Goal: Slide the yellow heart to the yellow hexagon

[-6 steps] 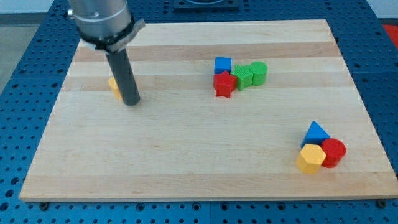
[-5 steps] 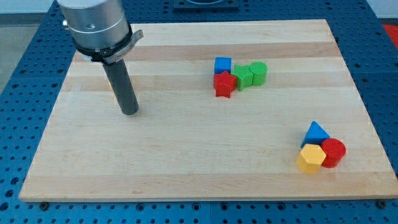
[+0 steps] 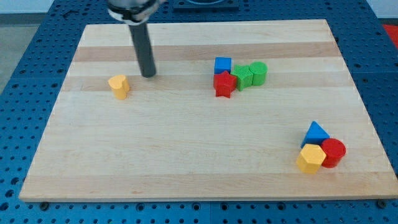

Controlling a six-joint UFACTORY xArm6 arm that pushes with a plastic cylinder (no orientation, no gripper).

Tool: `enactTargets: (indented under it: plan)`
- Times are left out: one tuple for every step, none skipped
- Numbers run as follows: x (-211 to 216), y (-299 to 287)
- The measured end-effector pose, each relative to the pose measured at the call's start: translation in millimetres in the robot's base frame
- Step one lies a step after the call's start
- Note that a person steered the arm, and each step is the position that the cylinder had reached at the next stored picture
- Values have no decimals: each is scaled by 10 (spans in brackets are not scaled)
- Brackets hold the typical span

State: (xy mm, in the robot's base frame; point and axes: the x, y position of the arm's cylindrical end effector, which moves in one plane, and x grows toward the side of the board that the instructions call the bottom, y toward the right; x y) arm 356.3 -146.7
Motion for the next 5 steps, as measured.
enactTargets:
  plan:
    - [149,-521]
    - [532,-508]
    - [893,-150]
    - [988,7]
    - [908,-248]
